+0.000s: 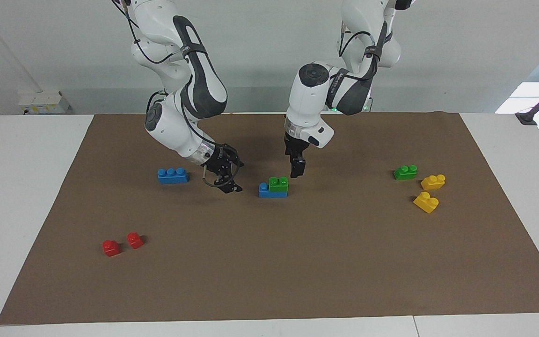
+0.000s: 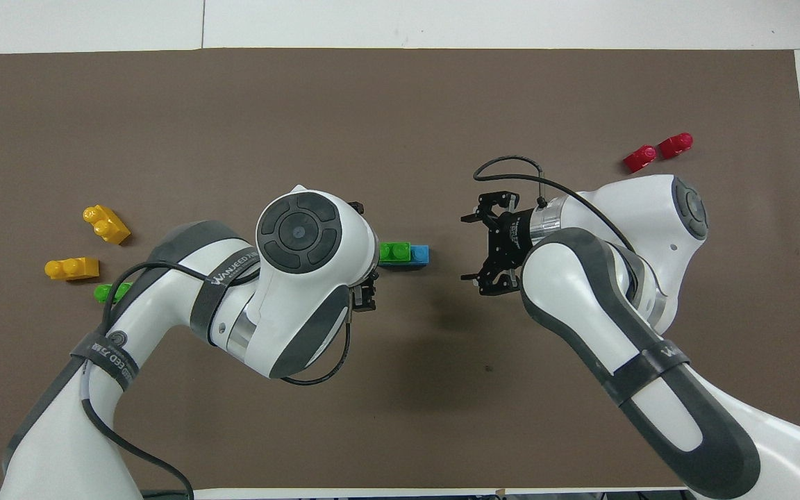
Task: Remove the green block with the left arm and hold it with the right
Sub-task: 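Move the left gripper and the right gripper toward the green-blue block, then grasp the green half with the left gripper while the right gripper grasps blue, then pull green away with the left gripper while the right gripper pulls blue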
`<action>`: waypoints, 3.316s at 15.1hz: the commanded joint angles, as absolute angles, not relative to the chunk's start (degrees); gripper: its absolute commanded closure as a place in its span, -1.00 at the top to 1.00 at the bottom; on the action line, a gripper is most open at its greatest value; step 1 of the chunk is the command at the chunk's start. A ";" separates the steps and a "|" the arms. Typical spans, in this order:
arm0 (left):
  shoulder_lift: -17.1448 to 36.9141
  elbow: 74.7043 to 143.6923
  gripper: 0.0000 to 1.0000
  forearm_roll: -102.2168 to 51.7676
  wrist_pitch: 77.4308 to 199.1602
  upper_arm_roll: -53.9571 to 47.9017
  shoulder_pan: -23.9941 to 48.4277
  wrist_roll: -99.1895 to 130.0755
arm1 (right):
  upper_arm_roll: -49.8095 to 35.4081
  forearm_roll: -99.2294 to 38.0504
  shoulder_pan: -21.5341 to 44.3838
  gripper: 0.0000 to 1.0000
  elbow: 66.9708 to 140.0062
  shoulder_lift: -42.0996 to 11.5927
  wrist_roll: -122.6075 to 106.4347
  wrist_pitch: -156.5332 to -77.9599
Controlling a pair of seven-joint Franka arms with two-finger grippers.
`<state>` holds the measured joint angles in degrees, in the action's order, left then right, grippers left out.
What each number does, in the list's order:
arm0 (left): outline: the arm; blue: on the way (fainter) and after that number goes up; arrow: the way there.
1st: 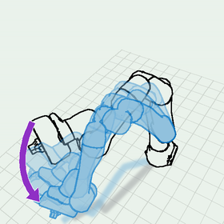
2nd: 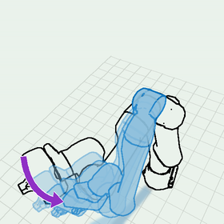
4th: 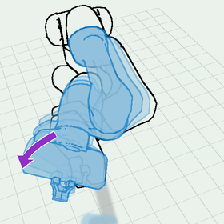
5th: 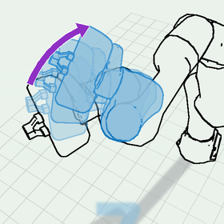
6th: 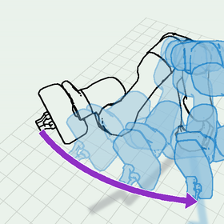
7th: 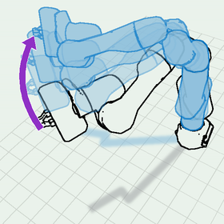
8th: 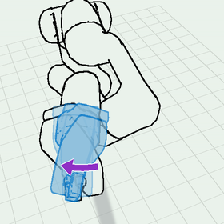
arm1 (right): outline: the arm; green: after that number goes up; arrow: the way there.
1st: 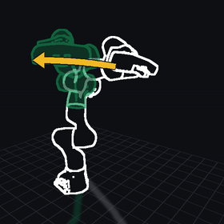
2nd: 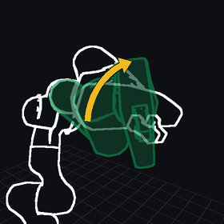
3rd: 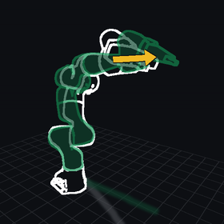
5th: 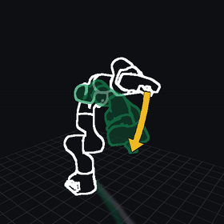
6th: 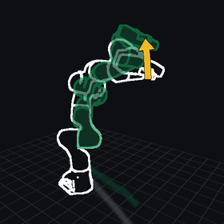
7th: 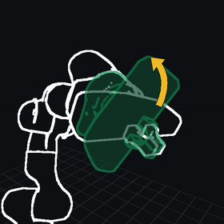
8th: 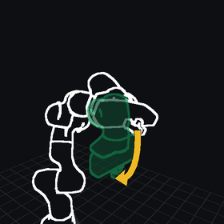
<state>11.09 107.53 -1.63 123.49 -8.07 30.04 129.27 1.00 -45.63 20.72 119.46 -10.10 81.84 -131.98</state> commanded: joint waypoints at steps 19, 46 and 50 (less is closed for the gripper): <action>19.25 106.17 1.00 2.28 130.08 -7.12 33.40 139.22 | 0.97 -55.71 31.20 0.99 117.07 -20.39 82.62 -150.55; 19.25 107.67 -0.31 3.16 132.10 -7.12 34.01 138.96 | 0.97 -56.86 30.76 -1.00 115.93 -21.88 77.78 -152.23; 19.16 107.14 -1.00 3.43 132.54 -7.12 33.93 138.43 | 0.97 -56.86 31.02 -1.00 115.93 -21.88 77.70 -152.93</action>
<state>19.42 106.30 3.52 132.92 -7.25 32.66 137.83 1.13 -55.27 31.31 116.92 -21.00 78.87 -151.27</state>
